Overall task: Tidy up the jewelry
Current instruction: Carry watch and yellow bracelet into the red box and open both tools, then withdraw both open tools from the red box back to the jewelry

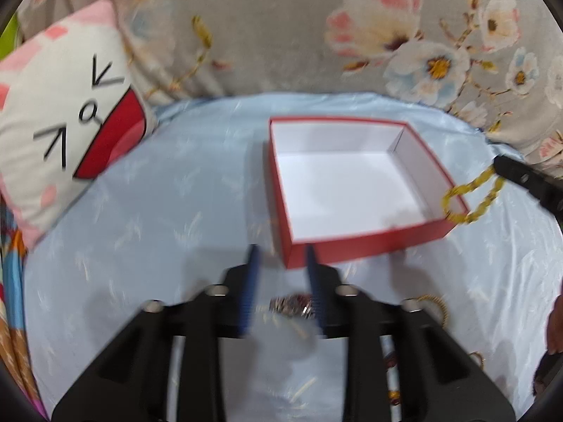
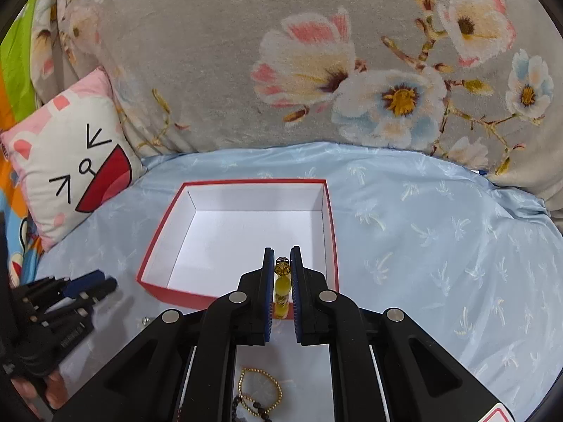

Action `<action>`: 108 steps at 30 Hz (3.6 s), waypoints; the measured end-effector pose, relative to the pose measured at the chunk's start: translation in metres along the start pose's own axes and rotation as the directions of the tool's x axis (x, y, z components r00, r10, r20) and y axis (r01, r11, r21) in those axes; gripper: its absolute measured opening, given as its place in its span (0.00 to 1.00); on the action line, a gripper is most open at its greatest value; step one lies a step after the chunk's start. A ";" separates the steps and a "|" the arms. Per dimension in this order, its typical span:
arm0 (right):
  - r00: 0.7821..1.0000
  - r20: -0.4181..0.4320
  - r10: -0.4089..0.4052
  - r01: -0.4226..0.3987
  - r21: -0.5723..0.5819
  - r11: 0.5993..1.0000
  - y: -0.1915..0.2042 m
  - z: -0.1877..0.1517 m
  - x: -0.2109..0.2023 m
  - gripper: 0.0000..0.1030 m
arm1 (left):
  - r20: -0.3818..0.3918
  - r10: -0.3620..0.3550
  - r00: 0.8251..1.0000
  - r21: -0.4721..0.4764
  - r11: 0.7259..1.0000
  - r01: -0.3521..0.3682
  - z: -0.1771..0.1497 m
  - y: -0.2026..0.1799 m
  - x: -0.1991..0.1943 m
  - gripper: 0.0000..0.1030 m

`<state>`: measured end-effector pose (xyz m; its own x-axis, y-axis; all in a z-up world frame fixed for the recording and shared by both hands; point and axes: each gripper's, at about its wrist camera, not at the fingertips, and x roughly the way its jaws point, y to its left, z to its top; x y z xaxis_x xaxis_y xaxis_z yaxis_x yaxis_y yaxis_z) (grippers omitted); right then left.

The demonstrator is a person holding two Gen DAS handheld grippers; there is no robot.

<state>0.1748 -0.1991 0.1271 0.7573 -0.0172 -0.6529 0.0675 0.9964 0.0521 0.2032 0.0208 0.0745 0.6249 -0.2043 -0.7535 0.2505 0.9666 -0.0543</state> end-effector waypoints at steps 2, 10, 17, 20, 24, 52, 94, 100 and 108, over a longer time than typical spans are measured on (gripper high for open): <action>1.000 -0.005 -0.003 0.003 0.004 1.000 0.002 -0.007 -0.001 0.08 | -0.036 -0.008 0.999 -0.010 1.000 0.008 -0.014 -0.002 0.015 0.44; 0.999 -0.034 -0.019 0.021 0.047 0.999 -0.006 -0.027 -0.001 0.08 | -0.126 0.058 0.990 -0.095 0.993 -0.070 -0.030 -0.019 0.069 0.59; 0.998 -0.043 -0.037 0.040 0.057 0.998 -0.008 -0.034 -0.004 0.08 | -0.096 0.107 0.990 -0.051 0.992 -0.113 -0.045 -0.018 0.057 0.35; 0.998 -0.048 -0.034 0.036 0.049 0.998 -0.003 -0.036 -0.005 0.08 | -0.091 0.080 0.993 -0.048 0.995 -0.085 -0.051 -0.013 0.050 0.34; 0.999 -0.046 -0.013 0.015 0.045 0.999 0.003 -0.034 -0.006 0.08 | -0.096 0.041 0.995 -0.065 0.997 -0.047 -0.051 -0.008 0.047 0.33; 0.996 -0.061 0.072 -0.069 0.046 0.997 -0.008 0.077 0.097 0.08 | 0.067 -0.048 0.997 0.033 0.998 0.046 0.109 -0.048 0.043 0.32; 0.988 -0.139 -0.071 0.083 0.083 0.993 -0.028 -0.139 -0.032 0.42 | 0.025 0.137 0.990 0.014 0.990 -0.137 -0.061 -0.017 -0.023 0.68; 0.982 -0.176 -0.074 0.090 0.080 0.993 -0.019 -0.179 -0.043 0.42 | -0.004 0.119 0.993 0.019 0.993 -0.119 -0.107 -0.025 -0.038 0.73; 0.981 -0.187 -0.058 0.071 0.065 0.995 -0.010 -0.205 -0.047 0.52 | -0.014 0.082 0.997 0.016 0.997 -0.082 -0.140 -0.043 -0.048 0.81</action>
<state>0.0053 -0.1908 0.0023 0.6172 -0.0586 -0.7846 0.1630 0.9851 0.0546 0.0583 0.0106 0.0213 0.6329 -0.1219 -0.7646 0.2102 0.9775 0.0182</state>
